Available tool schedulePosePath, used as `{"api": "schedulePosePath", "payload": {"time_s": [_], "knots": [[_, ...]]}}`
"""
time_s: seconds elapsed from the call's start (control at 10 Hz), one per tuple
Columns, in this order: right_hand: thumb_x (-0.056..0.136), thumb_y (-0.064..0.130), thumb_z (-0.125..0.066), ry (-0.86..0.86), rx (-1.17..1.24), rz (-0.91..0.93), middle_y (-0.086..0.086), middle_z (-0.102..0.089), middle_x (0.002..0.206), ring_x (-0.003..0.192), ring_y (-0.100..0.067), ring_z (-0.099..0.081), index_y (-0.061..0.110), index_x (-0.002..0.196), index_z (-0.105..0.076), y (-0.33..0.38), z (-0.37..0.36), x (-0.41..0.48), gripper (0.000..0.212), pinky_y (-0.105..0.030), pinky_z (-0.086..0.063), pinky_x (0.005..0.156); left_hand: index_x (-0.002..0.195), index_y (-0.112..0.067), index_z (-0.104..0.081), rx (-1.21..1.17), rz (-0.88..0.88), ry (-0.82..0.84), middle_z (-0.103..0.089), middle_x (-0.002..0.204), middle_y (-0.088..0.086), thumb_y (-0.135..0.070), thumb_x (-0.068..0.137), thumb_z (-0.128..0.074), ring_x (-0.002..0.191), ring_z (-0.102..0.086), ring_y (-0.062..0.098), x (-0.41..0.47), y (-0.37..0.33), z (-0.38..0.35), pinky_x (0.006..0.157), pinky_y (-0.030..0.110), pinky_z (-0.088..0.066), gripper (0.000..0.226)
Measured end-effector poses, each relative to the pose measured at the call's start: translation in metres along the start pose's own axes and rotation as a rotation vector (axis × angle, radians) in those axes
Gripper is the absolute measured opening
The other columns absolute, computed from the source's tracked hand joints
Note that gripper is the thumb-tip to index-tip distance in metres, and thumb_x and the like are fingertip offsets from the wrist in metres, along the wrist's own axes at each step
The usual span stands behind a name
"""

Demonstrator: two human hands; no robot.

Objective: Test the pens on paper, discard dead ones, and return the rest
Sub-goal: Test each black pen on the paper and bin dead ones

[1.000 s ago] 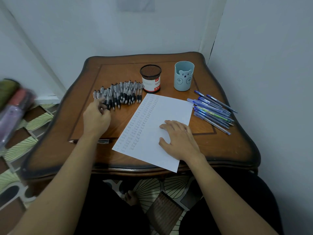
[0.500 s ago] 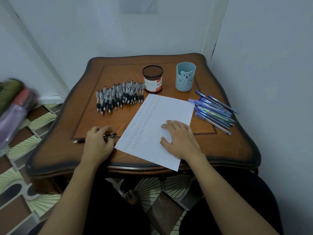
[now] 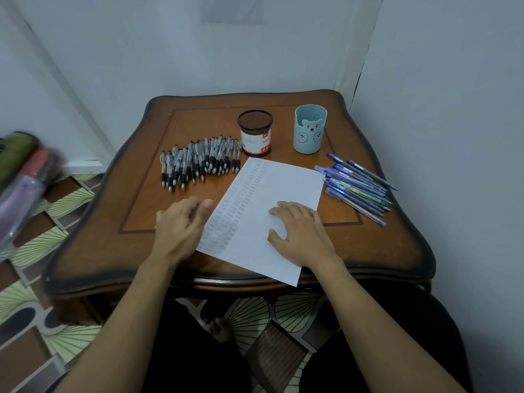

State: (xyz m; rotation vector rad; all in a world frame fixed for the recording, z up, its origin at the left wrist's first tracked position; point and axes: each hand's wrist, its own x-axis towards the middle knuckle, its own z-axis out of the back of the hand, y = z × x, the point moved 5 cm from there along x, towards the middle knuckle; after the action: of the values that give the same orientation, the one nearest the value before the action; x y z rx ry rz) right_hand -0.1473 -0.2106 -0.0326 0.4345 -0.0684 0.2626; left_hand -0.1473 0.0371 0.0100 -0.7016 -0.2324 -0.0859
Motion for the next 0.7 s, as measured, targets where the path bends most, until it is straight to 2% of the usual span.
{"api": "schedulePosePath", "payload": {"time_s": [0.1, 0.2, 0.3, 0.4, 0.5, 0.6, 0.7], "knots": [[0.097, 0.048, -0.045, 0.000, -0.004, -0.001, 0.009, -0.036, 0.155, 0.144, -0.009, -0.024, 0.033, 0.142, -0.045, 0.000, 0.000, 0.000, 0.048, -0.037, -0.011, 0.120, 0.060, -0.026, -0.049, -0.046, -0.002, -0.020, -0.046, 0.057, -0.012, -0.058, 0.089, -0.049, 0.056, -0.041, 0.005, 0.002, -0.014, -0.002, 0.074, 0.043, -0.036, 0.044], [0.097, 0.048, -0.045, -0.004, -0.005, 0.003, 0.008, -0.036, 0.155, 0.144, -0.010, -0.025, 0.032, 0.142, -0.045, 0.000, 0.000, 0.000, 0.048, -0.037, -0.011, 0.120, 0.069, -0.025, -0.057, -0.114, 0.007, -0.056, -0.050, 0.056, -0.008, -0.045, 0.080, -0.057, 0.056, -0.047, 0.007, 0.004, -0.018, -0.004, 0.080, 0.051, -0.047, 0.023], [0.097, 0.049, -0.044, -0.006, -0.006, 0.006, 0.008, -0.036, 0.155, 0.144, -0.010, -0.025, 0.032, 0.142, -0.045, 0.000, 0.000, 0.000, 0.048, -0.037, -0.011, 0.120, 0.079, -0.033, -0.059, -0.136, -0.076, -0.032, -0.058, 0.071, -0.010, -0.055, 0.083, -0.056, 0.068, -0.054, 0.004, 0.004, -0.024, -0.005, 0.078, 0.044, -0.045, 0.023], [0.096, 0.049, -0.044, -0.005, -0.003, 0.004, 0.008, -0.036, 0.155, 0.144, -0.010, -0.025, 0.033, 0.142, -0.045, 0.000, 0.000, 0.000, 0.048, -0.037, -0.011, 0.121, 0.107, -0.028, -0.070, -0.102, -0.173, -0.035, -0.059, 0.092, -0.011, -0.045, 0.091, -0.067, 0.086, -0.056, 0.001, 0.007, -0.027, -0.008, 0.073, 0.019, -0.045, 0.023], [0.096, 0.049, -0.043, -0.003, -0.005, 0.004, 0.008, -0.036, 0.155, 0.144, -0.010, -0.025, 0.033, 0.142, -0.045, -0.001, 0.000, 0.000, 0.048, -0.037, -0.011, 0.121, 0.109, -0.018, -0.075, -0.102, -0.181, -0.138, -0.057, 0.097, -0.004, -0.007, 0.099, -0.059, 0.086, -0.055, -0.002, 0.007, -0.029, -0.010, 0.070, 0.007, -0.042, 0.022], [0.097, 0.048, -0.044, -0.001, -0.003, 0.003, 0.008, -0.036, 0.155, 0.144, -0.010, -0.025, 0.032, 0.142, -0.045, 0.000, 0.000, 0.000, 0.048, -0.037, -0.011, 0.120, 0.108, -0.021, -0.072, -0.384, -0.027, -0.152, -0.058, 0.107, 0.000, -0.014, 0.104, -0.045, 0.089, -0.055, 0.001, 0.004, -0.023, -0.013, 0.073, 0.011, -0.045, 0.028], [0.097, 0.048, -0.044, -0.001, -0.003, 0.005, 0.008, -0.037, 0.155, 0.143, -0.010, -0.026, 0.032, 0.142, -0.045, 0.000, 0.000, 0.001, 0.048, -0.038, -0.012, 0.120, 0.109, -0.019, -0.068, -0.488, 0.017, -0.138, -0.059, 0.104, 0.003, -0.035, 0.104, -0.033, 0.089, -0.055, 0.007, 0.003, -0.017, -0.017, 0.074, 0.020, -0.047, 0.039]]}}
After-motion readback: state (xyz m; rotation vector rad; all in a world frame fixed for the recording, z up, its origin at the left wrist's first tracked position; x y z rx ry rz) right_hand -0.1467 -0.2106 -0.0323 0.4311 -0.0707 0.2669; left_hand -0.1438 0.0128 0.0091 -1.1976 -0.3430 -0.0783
